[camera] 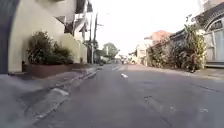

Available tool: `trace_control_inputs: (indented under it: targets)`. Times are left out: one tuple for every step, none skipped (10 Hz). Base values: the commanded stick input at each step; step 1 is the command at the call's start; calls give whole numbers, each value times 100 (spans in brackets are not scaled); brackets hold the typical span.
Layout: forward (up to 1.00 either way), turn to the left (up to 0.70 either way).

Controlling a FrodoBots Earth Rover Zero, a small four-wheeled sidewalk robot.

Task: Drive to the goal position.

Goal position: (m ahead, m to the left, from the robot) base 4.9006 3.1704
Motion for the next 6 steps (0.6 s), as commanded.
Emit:
trace_control_inputs:
  targets:
    - [100, -22]
    - [100, -11]
    - [100, -1]
    - [100, 0]
    - [100, 0]
    - [100, 0]
